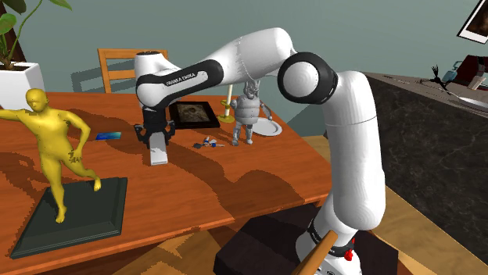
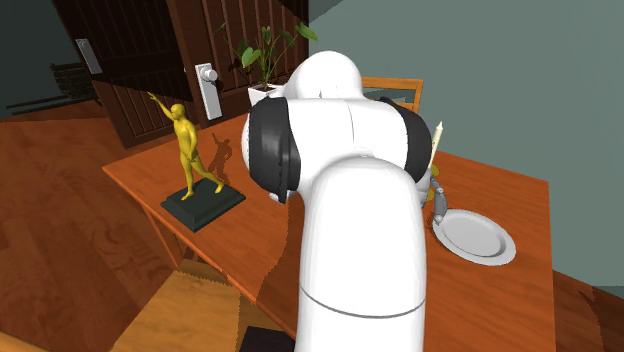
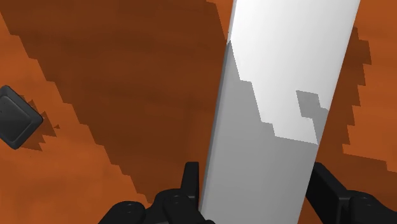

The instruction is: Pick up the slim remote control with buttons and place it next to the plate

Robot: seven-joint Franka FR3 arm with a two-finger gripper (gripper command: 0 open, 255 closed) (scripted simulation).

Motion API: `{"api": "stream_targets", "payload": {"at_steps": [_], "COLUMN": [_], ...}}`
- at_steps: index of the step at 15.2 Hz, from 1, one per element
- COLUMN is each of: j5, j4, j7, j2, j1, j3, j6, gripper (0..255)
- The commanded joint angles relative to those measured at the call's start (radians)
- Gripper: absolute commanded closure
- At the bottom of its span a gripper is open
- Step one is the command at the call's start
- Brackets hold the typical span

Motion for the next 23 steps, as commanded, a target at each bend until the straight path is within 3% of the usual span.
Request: {"api": "stream_targets", "payload": {"at_steps": [1,14,23], "j5": [0.003,0.019,0.089], "j4": [0.011,0.108,-0.316], "j7": [-0.003,-0.016,-0.170], "j2": [-0.010,-0.060,-0.356], "j1": [-0.001,-0.001,-0.136], "j3": [0.002,0.010,-0.016], "j6": [-0.020,-0.166,-0.026], "gripper": [255,255,255]}}
